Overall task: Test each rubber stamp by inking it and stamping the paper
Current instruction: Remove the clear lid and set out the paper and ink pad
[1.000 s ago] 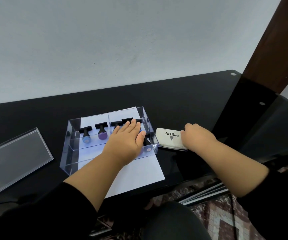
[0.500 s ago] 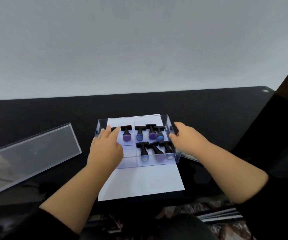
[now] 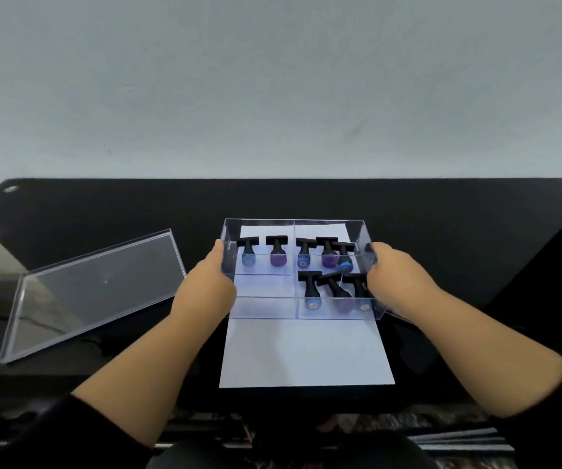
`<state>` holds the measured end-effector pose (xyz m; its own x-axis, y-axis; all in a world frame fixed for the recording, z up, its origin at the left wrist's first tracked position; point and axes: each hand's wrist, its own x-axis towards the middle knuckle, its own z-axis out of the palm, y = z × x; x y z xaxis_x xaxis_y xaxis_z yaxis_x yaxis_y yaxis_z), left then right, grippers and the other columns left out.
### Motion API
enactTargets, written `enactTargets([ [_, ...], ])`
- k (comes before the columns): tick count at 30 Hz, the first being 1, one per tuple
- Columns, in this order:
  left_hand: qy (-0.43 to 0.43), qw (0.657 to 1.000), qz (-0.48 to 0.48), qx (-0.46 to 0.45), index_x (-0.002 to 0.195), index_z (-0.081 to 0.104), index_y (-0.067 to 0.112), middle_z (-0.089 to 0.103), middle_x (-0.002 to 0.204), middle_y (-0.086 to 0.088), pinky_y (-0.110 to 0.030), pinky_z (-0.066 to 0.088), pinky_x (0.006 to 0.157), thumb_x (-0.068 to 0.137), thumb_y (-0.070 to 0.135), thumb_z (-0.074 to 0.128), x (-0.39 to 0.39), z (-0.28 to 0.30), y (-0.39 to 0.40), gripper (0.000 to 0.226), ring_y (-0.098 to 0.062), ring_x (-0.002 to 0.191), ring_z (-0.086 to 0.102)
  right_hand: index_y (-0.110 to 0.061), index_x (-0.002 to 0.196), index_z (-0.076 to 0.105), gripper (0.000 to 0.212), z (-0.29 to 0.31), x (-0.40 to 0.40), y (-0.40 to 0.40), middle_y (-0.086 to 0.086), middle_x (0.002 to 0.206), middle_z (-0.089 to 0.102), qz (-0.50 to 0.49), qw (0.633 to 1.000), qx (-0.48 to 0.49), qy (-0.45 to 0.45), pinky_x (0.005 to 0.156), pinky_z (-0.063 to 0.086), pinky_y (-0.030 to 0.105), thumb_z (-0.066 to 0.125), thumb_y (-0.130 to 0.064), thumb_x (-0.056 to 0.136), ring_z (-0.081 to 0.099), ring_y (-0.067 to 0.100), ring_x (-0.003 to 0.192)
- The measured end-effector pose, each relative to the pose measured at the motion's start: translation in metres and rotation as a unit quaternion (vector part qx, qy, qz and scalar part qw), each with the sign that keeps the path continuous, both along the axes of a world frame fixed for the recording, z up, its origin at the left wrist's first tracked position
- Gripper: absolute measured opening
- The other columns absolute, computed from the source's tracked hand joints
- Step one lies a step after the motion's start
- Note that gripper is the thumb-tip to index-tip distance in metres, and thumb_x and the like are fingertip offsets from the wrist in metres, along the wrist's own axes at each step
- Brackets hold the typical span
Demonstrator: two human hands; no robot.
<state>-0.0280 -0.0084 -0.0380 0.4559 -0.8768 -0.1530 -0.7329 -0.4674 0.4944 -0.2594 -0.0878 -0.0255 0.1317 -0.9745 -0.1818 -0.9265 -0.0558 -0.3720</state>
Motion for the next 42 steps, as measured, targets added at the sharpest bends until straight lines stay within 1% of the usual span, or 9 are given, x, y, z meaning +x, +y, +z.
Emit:
enactTargets([
  [2, -0.003, 1.0, -0.005, -0.01, 0.152, 0.008, 0.026, 0.055, 0.118, -0.01, -0.024, 0.038, 0.055, 0.092, -0.003, 0.038, 0.003, 0.006, -0.008, 0.073, -0.017, 0.07, 0.05, -0.012, 0.125, 0.043, 0.036, 0.007, 0.002, -0.009, 0.011, 0.11, 0.056, 0.003, 1.0, -0.012, -0.001, 0.065, 0.043, 0.03, 0.039, -0.004, 0.091, 0.05, 0.022, 0.079],
  [6, 0.003, 0.998, 0.0, -0.055, 0.153, 0.012, 0.021, 0.045, 0.141, -0.013, -0.028, 0.039, 0.081, 0.095, 0.002, 0.039, 0.01, 0.017, -0.027, 0.066, -0.03, 0.117, 0.053, -0.011, 0.129, 0.043, 0.037, 0.024, 0.005, -0.034, 0.014, 0.117, 0.055, 0.012, 0.999, -0.045, -0.001, 0.072, 0.043, 0.03, 0.04, -0.007, 0.093, 0.05, 0.025, 0.086],
  [10, -0.036, 0.998, -0.028, -0.034, 0.153, 0.007, 0.02, 0.046, 0.139, -0.006, -0.027, 0.041, 0.068, 0.095, 0.0, 0.039, 0.024, 0.023, -0.065, 0.069, -0.019, 0.09, 0.05, -0.01, 0.124, 0.047, 0.035, 0.033, 0.014, -0.07, 0.015, 0.116, 0.057, 0.024, 0.997, -0.067, 0.001, 0.071, 0.04, 0.028, 0.042, -0.006, 0.09, 0.052, 0.028, 0.088],
  [14, -0.033, 0.998, -0.027, -0.04, 0.153, 0.008, 0.022, 0.054, 0.128, -0.01, -0.029, 0.043, 0.067, 0.093, -0.002, 0.041, 0.037, 0.024, -0.097, 0.073, -0.018, 0.081, 0.05, -0.009, 0.113, 0.052, 0.025, 0.033, 0.024, -0.104, 0.013, 0.108, 0.058, 0.029, 0.997, -0.071, -0.001, 0.069, 0.04, 0.028, 0.044, -0.006, 0.089, 0.051, 0.025, 0.083],
  [17, -0.039, 0.998, -0.017, -0.044, 0.153, 0.008, 0.022, 0.052, 0.134, -0.009, -0.024, 0.039, 0.052, 0.092, -0.003, 0.041, 0.049, 0.02, -0.122, 0.073, -0.012, 0.067, 0.049, -0.008, 0.111, 0.053, 0.023, 0.027, 0.033, -0.128, 0.012, 0.108, 0.058, 0.033, 0.997, -0.075, 0.0, 0.07, 0.041, 0.029, 0.045, -0.006, 0.089, 0.052, 0.025, 0.084],
  [19, -0.053, 0.998, -0.02, -0.042, 0.153, 0.009, 0.022, 0.048, 0.139, -0.007, -0.023, 0.039, 0.052, 0.093, -0.002, 0.041, 0.055, 0.016, -0.133, 0.072, -0.011, 0.068, 0.05, -0.007, 0.11, 0.053, 0.022, 0.023, 0.039, -0.14, 0.012, 0.107, 0.058, 0.036, 0.996, -0.079, 0.003, 0.07, 0.042, 0.03, 0.045, -0.005, 0.089, 0.051, 0.025, 0.084],
  [22, -0.055, 0.997, -0.018, -0.048, 0.152, 0.013, 0.021, 0.044, 0.143, -0.008, -0.029, 0.044, 0.067, 0.093, -0.001, 0.041, 0.062, 0.01, -0.148, 0.069, -0.021, 0.089, 0.056, -0.005, 0.114, 0.052, 0.025, 0.016, 0.048, -0.157, 0.014, 0.111, 0.058, 0.037, 0.996, -0.082, 0.009, 0.072, 0.042, 0.029, 0.046, -0.005, 0.089, 0.051, 0.025, 0.086],
  [32, -0.039, 0.998, -0.013, -0.042, 0.152, 0.015, 0.023, 0.048, 0.14, -0.007, -0.029, 0.042, 0.076, 0.092, -0.002, 0.039, 0.072, -0.005, -0.176, 0.069, -0.022, 0.098, 0.054, -0.004, 0.125, 0.048, 0.035, 0.0, 0.057, -0.185, 0.016, 0.122, 0.055, 0.034, 0.996, -0.083, 0.01, 0.085, 0.045, 0.034, 0.046, -0.005, 0.09, 0.055, 0.031, 0.107],
  [42, -0.012, 0.999, -0.003, -0.037, 0.152, 0.01, 0.028, 0.053, 0.13, -0.01, -0.029, 0.047, 0.063, 0.093, -0.003, 0.04, 0.072, -0.011, -0.182, 0.073, -0.016, 0.075, 0.053, -0.006, 0.108, 0.055, 0.02, -0.009, 0.057, -0.193, 0.013, 0.106, 0.06, 0.045, 0.996, -0.077, 0.004, 0.071, 0.044, 0.03, 0.047, -0.006, 0.089, 0.054, 0.026, 0.085],
])
